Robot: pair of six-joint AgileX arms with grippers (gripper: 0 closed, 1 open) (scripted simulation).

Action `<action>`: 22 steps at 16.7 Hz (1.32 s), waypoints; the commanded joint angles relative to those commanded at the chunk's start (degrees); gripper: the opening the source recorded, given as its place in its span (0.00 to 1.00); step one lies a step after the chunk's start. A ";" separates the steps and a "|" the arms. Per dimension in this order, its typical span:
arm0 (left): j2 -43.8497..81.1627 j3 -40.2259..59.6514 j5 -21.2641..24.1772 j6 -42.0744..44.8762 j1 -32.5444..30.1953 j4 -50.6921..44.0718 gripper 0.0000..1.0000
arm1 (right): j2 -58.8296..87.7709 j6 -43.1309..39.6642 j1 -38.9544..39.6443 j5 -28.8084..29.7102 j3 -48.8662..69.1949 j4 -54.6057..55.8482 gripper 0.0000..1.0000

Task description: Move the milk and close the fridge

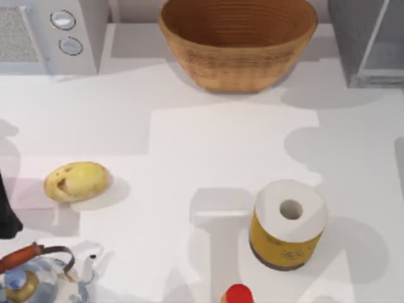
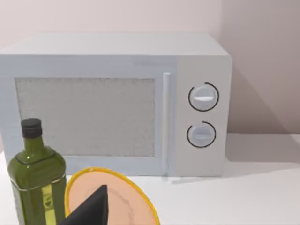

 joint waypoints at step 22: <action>0.00 0.00 0.00 0.00 0.00 0.00 1.00 | 4.95 -0.33 -1.57 -1.63 6.49 -3.12 0.53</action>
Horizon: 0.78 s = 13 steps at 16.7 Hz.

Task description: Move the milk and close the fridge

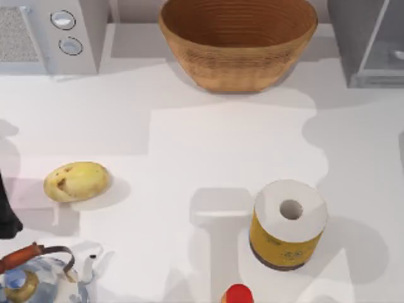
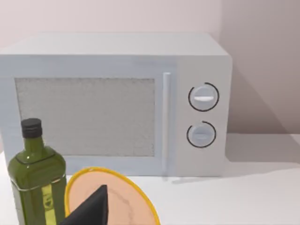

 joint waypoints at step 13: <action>0.00 0.00 0.00 0.00 0.00 0.00 1.00 | 0.00 0.00 0.00 0.00 0.00 0.00 1.00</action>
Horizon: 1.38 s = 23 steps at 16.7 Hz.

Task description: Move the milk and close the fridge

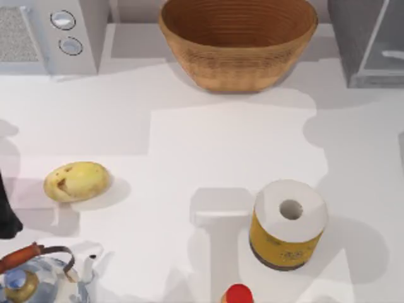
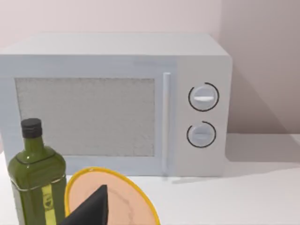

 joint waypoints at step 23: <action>0.00 0.00 0.00 0.00 0.00 0.00 1.00 | -83.01 1.03 7.65 7.01 -49.06 -25.58 1.00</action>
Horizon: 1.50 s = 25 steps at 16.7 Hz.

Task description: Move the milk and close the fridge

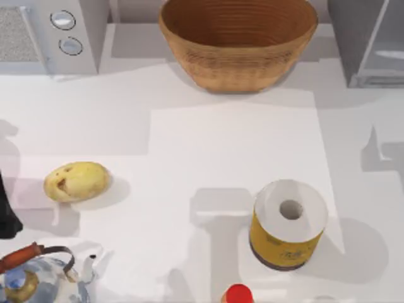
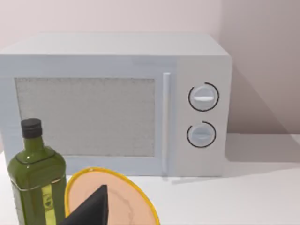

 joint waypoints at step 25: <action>0.00 0.00 0.00 0.00 0.00 0.00 1.00 | -51.39 -0.04 3.71 3.78 -18.68 -25.57 1.00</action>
